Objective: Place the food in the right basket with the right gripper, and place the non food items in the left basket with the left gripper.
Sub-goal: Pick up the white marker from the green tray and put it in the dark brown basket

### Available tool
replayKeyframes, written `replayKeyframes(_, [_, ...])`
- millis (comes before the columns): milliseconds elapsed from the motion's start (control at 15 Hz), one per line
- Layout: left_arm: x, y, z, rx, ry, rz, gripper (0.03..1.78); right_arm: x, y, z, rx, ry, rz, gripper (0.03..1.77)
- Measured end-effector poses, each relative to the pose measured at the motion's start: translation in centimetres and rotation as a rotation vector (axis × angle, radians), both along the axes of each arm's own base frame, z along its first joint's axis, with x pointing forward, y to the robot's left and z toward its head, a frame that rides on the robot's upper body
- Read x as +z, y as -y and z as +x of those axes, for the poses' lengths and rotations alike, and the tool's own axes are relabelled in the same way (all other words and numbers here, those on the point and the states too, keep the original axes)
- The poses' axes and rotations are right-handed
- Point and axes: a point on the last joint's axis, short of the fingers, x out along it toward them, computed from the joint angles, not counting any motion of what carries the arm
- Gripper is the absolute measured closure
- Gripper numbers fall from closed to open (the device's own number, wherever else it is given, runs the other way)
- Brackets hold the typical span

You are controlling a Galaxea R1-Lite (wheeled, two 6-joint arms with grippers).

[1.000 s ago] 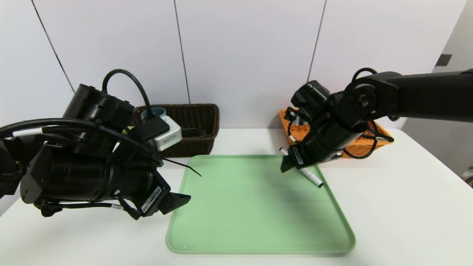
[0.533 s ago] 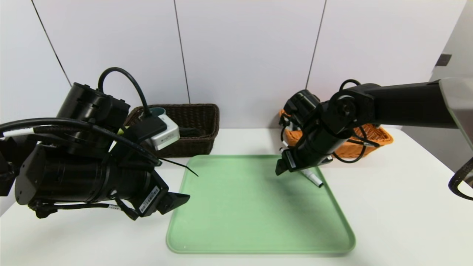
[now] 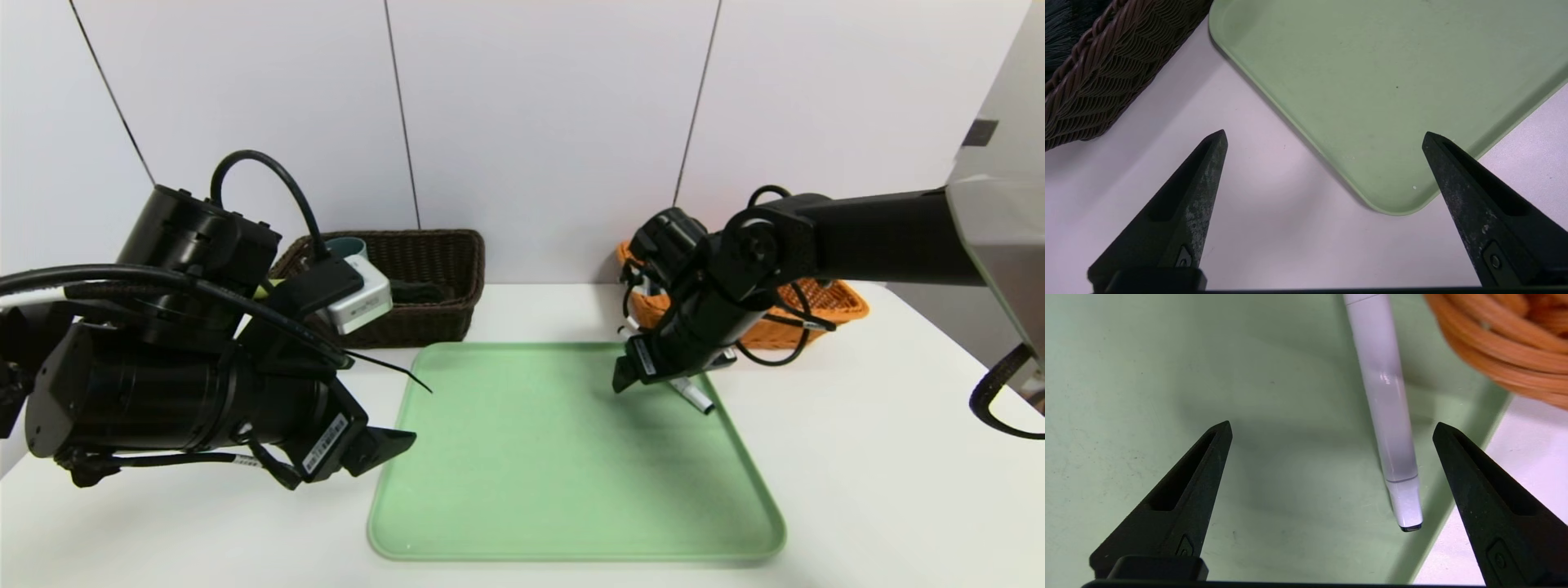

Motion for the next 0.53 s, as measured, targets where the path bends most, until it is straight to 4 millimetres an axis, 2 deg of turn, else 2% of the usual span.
replayKeyframes(533, [0.07, -0.16, 0.14, 0.008, 0.005, -0.002, 0.12, -0.17, 0.06, -0.06, 0.001, -0.020, 0.016, 0.13])
